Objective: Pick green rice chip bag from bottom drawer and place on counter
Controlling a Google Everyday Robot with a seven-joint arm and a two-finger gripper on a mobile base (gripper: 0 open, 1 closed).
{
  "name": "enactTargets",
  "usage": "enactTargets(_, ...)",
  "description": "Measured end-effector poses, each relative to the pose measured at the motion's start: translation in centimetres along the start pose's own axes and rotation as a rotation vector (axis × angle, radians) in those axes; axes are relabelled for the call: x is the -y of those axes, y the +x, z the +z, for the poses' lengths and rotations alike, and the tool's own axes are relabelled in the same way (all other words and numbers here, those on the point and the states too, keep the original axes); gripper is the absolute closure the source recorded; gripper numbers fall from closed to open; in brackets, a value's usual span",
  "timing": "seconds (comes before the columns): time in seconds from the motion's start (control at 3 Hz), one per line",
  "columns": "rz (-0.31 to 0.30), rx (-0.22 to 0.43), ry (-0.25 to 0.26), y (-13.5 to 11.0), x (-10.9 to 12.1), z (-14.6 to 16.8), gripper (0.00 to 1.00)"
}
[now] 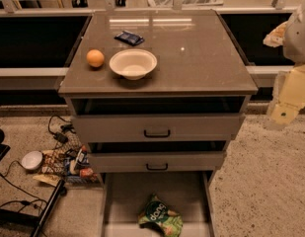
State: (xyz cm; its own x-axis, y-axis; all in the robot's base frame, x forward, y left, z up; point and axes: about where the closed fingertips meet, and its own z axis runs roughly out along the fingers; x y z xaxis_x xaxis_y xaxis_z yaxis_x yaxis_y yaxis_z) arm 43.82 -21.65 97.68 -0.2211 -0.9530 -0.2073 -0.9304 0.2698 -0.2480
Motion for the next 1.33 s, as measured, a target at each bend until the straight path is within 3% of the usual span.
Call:
enactTargets(0.33, 0.002, -0.004, 0.015, -0.1, 0.3, -0.1, 0.0)
enactTargets(0.67, 0.02, 0.018, 0.023, 0.3, -0.1, 2.4, 0.0)
enactTargets(1.33, 0.16, 0.092, -0.029, 4.4, -6.1, 14.9, 0.0)
